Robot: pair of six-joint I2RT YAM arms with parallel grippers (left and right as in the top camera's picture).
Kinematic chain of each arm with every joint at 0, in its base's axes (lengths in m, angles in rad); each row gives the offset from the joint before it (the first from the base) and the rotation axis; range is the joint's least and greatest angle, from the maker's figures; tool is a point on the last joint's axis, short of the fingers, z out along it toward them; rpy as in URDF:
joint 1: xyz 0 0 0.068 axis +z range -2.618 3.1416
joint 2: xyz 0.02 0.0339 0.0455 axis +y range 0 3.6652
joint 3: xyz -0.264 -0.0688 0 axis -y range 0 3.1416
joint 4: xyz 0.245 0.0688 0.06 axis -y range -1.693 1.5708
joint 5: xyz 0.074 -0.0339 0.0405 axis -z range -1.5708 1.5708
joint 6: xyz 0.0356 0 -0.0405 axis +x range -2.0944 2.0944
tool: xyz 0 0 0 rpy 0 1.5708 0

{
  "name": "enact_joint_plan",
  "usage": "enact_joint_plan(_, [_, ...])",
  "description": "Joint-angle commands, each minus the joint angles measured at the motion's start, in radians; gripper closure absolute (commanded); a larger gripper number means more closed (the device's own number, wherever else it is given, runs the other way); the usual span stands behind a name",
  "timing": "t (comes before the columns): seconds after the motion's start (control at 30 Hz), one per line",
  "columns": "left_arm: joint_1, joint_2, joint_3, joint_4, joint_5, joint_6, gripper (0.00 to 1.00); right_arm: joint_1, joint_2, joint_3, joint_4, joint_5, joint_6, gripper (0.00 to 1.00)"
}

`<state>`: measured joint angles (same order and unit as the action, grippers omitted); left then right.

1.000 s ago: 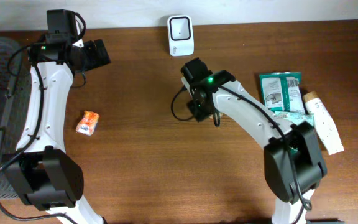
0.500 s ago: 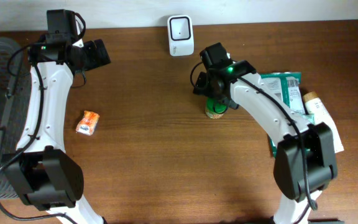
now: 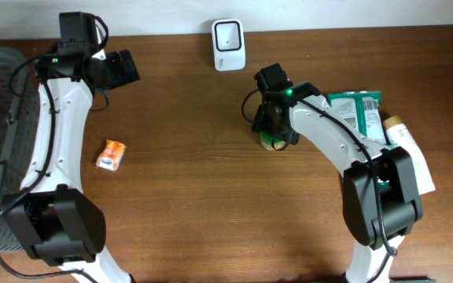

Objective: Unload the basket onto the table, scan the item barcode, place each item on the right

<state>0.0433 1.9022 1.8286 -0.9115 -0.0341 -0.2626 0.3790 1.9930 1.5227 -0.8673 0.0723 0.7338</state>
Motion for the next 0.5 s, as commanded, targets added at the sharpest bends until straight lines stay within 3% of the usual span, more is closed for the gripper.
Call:
enact_joint_plan(0.0, [-0.001,0.002,0.004,0.002,0.001,-0.013,0.01,-0.006,0.012,-0.007,-0.012,-0.020,-0.130,0.35])
enact_joint_plan(0.13, [-0.001,0.002,0.004,0.002,0.000,-0.013,0.01,-0.006,0.010,0.035,-0.019,-0.021,-0.393,0.37])
enact_joint_plan(0.2, [-0.001,0.002,0.004,0.002,0.001,-0.013,0.01,-0.006,0.009,0.113,-0.019,-0.184,-0.724,0.37])
enact_joint_plan(0.3, [-0.001,0.002,0.004,0.002,0.000,-0.013,0.01,-0.006,0.009,0.138,-0.018,-0.430,-1.086,0.39])
enact_joint_plan(0.37, [0.000,0.002,0.004,0.002,0.001,-0.013,0.01,-0.006,0.009,0.138,-0.019,-0.414,-1.324,0.38])
enact_joint_plan(0.47, [0.000,0.002,0.004,0.002,0.000,-0.013,0.01,-0.006,0.009,0.137,-0.019,-0.261,-1.502,0.38])
